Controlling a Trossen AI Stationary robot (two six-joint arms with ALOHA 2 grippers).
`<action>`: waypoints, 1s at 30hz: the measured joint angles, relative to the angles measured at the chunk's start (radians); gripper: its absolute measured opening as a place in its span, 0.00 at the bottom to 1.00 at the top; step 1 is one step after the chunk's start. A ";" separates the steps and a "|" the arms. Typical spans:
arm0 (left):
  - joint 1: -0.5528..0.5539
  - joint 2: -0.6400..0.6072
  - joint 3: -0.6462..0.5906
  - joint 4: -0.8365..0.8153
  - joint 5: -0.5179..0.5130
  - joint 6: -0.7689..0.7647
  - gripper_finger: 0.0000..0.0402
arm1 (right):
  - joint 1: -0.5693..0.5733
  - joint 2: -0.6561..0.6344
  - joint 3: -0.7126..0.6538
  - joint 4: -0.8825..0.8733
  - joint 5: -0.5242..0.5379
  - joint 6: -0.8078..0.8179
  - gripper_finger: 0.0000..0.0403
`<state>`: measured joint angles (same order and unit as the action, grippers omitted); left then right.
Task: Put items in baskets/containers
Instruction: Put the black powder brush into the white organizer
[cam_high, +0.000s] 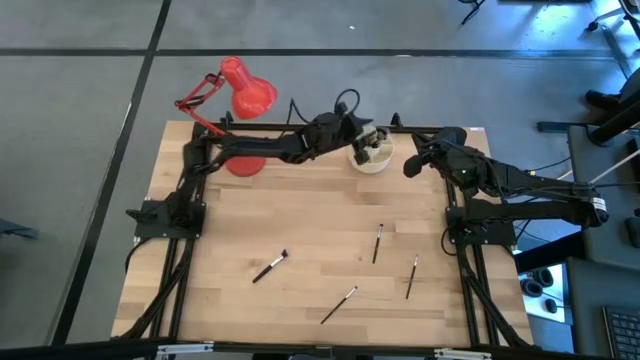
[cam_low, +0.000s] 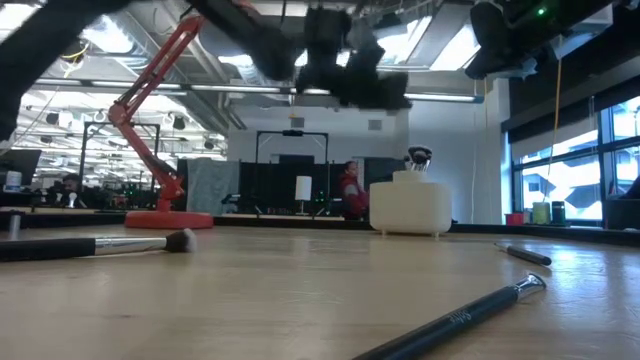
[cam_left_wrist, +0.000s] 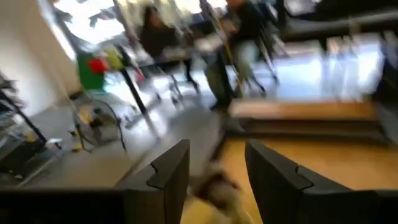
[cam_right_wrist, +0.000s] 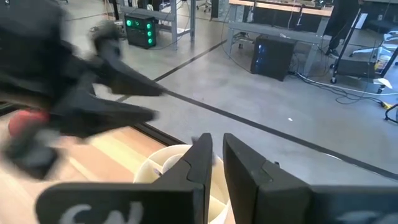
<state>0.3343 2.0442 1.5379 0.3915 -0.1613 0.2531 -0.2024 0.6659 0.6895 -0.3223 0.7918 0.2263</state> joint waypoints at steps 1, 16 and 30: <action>-0.019 -0.034 0.000 -0.091 -0.009 0.019 0.38 | 0.000 0.000 0.000 -0.004 0.000 0.000 0.10; -0.332 -0.189 -0.078 -1.202 0.003 -0.704 0.33 | 0.000 0.000 0.000 -0.010 -0.057 0.019 0.10; -0.538 -0.114 -0.124 -1.368 0.194 -1.028 0.33 | 0.000 0.000 0.000 -0.011 -0.078 0.031 0.10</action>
<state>-0.2035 1.9301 1.4136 -0.9762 0.0330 -0.7752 -0.2026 0.6659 0.6895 -0.3336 0.7136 0.2575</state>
